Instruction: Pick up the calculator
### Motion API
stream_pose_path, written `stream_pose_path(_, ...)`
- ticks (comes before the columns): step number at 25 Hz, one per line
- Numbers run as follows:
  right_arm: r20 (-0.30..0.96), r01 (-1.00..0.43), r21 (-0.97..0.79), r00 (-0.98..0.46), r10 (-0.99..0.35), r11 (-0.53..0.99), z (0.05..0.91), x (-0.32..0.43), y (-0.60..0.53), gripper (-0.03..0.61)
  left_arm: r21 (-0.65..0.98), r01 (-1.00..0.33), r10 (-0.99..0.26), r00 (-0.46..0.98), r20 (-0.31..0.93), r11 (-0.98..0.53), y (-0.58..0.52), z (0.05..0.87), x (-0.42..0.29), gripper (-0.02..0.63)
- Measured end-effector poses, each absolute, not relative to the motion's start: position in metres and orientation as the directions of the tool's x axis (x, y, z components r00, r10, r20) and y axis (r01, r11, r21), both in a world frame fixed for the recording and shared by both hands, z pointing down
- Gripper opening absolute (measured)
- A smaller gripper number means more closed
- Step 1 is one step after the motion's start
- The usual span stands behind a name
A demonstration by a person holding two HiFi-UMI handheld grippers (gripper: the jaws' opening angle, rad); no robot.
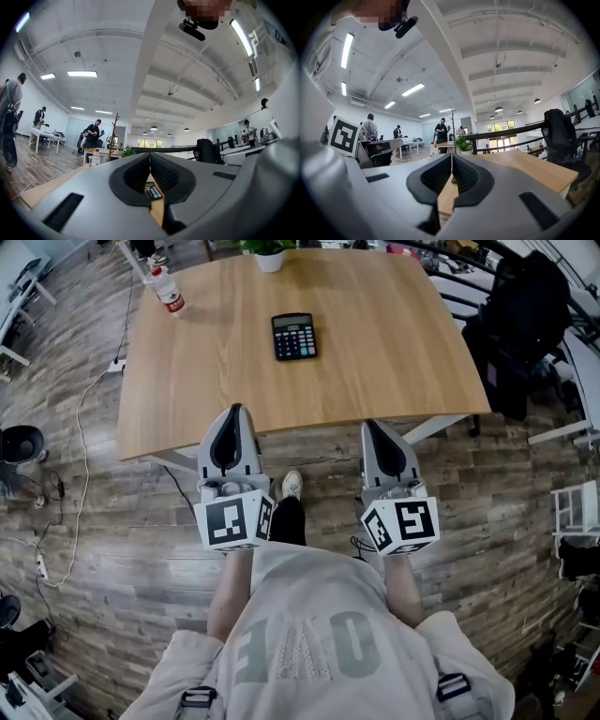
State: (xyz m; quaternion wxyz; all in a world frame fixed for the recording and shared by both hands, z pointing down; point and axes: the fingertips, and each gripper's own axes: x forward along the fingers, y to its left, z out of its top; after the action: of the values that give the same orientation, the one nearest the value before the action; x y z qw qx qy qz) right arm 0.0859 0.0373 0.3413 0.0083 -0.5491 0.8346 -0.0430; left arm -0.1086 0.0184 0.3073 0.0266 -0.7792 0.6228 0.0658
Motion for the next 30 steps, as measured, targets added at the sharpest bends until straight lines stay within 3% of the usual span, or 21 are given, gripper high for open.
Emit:
stream_pose_path(8,-0.009,-0.896,-0.071,-0.439,-0.898,0.438,0.310,0.049,-0.087,0.021,-0.013,-0.960,-0.950,0.279,-0.140,-0.280,-0.103,0.286,-0.120,0.009)
stream_pose_path(14,0.025,-0.901,-0.089,-0.429,-0.903,0.425,0.311,0.042,-0.144,0.021,0.009,-0.944,-0.936,0.325,-0.134,-0.329,-0.171,0.283,-0.118,0.009)
stream_pose_path(19,0.091,-0.909,-0.099,-0.413,-0.906,0.405,0.324,0.060,-0.163,0.021,0.071,-0.943,-0.944,0.320,-0.081,-0.325,-0.199,0.306,-0.106,0.009)
stream_pose_path(30,0.086,-0.874,-0.145,-0.477,-0.875,0.463,0.329,0.088,-0.200,0.021,0.094,-0.963,-0.965,0.245,-0.088,-0.253,-0.223,0.293,-0.093,0.009)
